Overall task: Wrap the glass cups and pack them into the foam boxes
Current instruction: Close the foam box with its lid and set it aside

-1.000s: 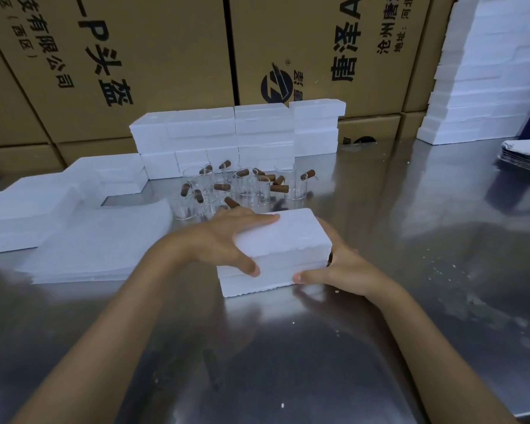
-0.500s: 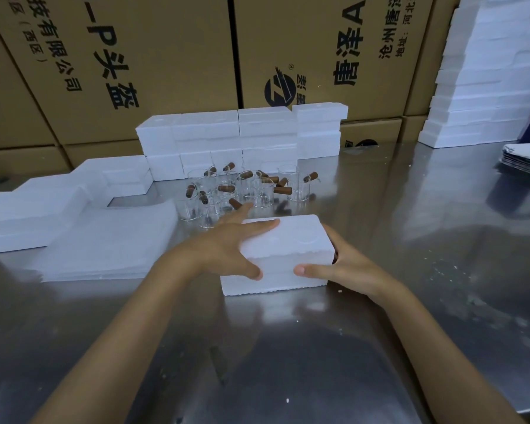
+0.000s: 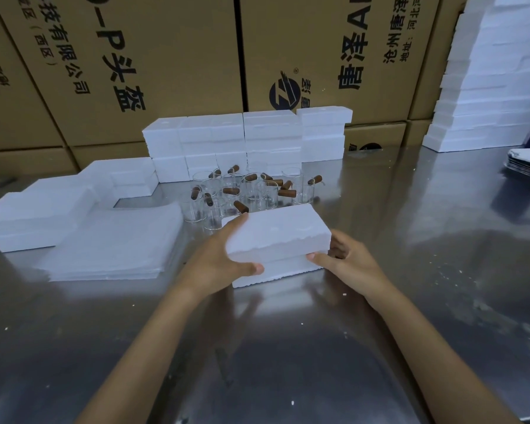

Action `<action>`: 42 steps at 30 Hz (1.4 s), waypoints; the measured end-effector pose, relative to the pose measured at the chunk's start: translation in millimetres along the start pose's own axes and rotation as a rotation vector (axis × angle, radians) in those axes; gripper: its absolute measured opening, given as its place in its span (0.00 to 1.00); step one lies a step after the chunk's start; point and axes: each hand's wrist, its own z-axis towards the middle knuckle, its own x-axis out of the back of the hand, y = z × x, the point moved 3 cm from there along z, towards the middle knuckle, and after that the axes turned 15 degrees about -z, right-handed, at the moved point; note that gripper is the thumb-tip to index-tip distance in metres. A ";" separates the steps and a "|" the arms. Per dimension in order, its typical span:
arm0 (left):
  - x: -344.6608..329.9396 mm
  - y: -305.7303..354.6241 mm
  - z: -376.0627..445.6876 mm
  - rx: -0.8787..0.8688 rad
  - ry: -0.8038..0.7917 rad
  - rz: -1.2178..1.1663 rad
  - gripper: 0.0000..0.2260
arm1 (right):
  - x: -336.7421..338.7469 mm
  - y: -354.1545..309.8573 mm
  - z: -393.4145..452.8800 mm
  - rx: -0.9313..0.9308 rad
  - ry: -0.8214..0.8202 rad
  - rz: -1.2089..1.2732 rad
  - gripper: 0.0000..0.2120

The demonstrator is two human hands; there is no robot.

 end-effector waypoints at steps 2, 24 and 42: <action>-4.5 0.0 -1.2 -0.020 0.044 -0.028 0.45 | -2.0 -1.8 0.1 -0.019 0.015 0.014 0.21; 67.6 26.7 -36.1 0.203 0.255 0.351 0.10 | -47.3 -46.1 -15.3 0.044 -0.264 0.035 0.21; 26.4 38.9 -83.5 0.333 0.340 1.114 0.31 | -142.1 -90.8 -33.8 0.088 -0.656 0.106 0.23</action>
